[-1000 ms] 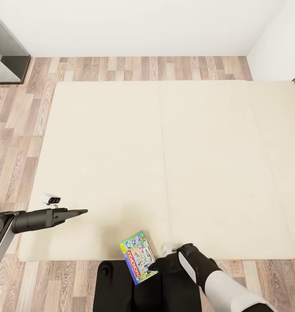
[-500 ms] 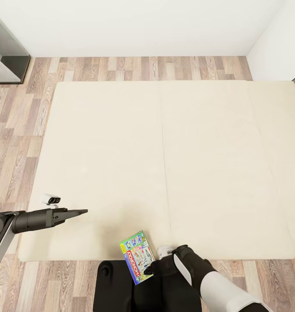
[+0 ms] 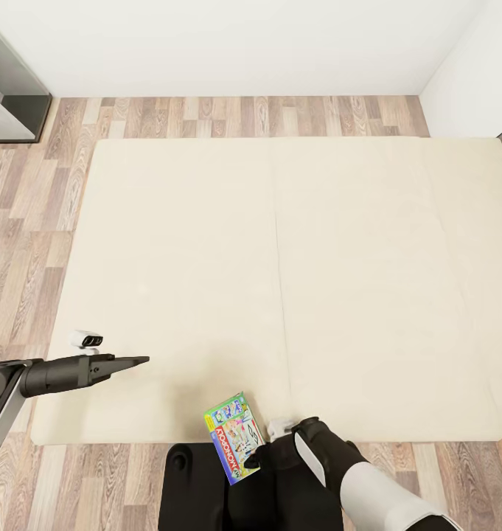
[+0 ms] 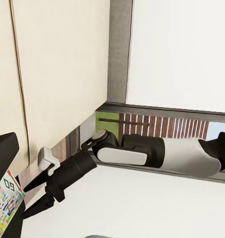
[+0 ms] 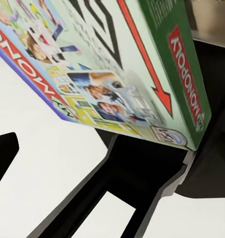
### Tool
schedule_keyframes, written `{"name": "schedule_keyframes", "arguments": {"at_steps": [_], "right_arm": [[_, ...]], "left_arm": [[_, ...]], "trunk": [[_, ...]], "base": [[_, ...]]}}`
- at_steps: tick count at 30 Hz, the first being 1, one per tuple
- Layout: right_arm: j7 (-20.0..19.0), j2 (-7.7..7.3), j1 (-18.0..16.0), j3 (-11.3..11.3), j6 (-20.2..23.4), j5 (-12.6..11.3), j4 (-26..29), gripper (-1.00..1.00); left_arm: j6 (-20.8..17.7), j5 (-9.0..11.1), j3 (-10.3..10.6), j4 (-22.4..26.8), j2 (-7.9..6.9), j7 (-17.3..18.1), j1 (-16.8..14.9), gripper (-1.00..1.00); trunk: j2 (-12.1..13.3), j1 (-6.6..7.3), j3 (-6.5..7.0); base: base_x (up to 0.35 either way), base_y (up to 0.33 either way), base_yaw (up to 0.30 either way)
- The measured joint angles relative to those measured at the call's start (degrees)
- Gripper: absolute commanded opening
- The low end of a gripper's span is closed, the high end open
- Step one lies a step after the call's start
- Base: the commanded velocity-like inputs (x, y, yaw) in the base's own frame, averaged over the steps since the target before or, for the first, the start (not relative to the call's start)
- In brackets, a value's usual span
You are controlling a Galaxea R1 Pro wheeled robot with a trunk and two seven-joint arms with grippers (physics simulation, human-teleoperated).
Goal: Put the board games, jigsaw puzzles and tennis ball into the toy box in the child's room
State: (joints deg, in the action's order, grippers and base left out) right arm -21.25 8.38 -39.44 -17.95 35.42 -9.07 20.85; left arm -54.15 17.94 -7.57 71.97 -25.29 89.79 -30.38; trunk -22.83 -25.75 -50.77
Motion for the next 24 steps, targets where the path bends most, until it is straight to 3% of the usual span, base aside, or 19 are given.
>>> {"name": "schedule_keyframes", "arguments": {"at_steps": [18,24], "right_arm": [[0.0,0.03,0.0,-0.08,-1.14,0.09,0.0,1.0],[-0.01,0.67,0.0,-0.11,-2.95,0.02,0.0,1.0]], "left_arm": [[0.0,0.0,0.0,0.0,0.0,0.0,0.04,1.0],[0.0,0.0,0.0,0.0,0.0,0.0,0.01,1.0]], "trunk": [[0.0,0.0,0.0],[0.0,0.0,0.0]], "base": [[0.0,0.0,0.0],[0.0,0.0,0.0]]}}
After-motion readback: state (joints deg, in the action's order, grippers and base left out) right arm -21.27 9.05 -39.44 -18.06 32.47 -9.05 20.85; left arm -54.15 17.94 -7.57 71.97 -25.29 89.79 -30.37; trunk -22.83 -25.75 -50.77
